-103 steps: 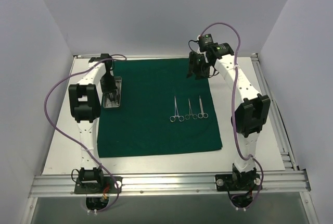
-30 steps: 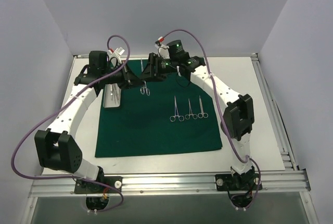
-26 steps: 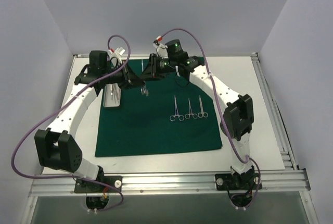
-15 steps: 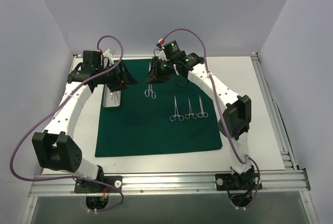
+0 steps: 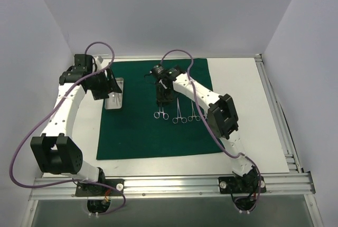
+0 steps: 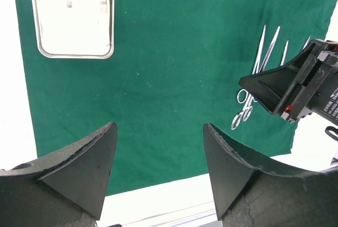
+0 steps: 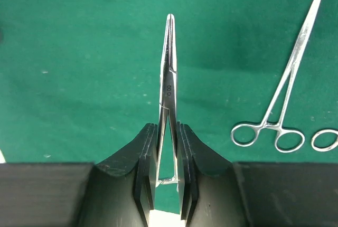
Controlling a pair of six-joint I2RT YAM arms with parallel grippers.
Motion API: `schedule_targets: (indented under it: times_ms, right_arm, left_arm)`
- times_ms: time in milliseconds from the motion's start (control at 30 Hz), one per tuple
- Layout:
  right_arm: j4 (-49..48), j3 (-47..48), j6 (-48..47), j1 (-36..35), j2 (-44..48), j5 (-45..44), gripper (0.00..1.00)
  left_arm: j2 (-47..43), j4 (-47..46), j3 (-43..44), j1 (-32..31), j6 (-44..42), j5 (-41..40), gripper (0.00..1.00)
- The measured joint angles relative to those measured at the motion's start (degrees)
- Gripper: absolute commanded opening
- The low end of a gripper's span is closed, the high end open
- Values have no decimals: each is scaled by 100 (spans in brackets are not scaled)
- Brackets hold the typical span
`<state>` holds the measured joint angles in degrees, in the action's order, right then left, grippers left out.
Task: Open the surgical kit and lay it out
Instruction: Place the medical item in the surgical kit.
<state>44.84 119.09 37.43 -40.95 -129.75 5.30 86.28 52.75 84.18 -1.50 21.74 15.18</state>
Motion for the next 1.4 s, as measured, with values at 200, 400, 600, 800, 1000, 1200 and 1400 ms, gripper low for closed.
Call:
schedule_targets:
  times_ms: [200,400,600,800,1000,1200,1400]
  right_arm:
    - [149,0,2,-83,-111,-308,0]
    - [542,13,-42,-90,-131,-710,0]
    - [741,-247,-221,-48,-83,-1113,0]
    - [841,-605,-452,9,-74,-1248,0]
    - [835,-605,-560,81,-74,-1357,0]
    - [833,-605,-623,129,-74,-1394,0]
    - [828,-605,-678,197,-98,-1399,0]
  left_arm:
    - [92,11,-136,9,-22,70,75]
    - [197,-17,-323,22,-20,227,75]
    - [225,-39,-413,57,-13,350,75]
    - [304,-87,-413,59,13,496,75]
    - [404,-136,-413,59,28,586,75]
    - [483,-168,-413,61,31,636,75]
    - [610,-236,-413,61,31,673,75]
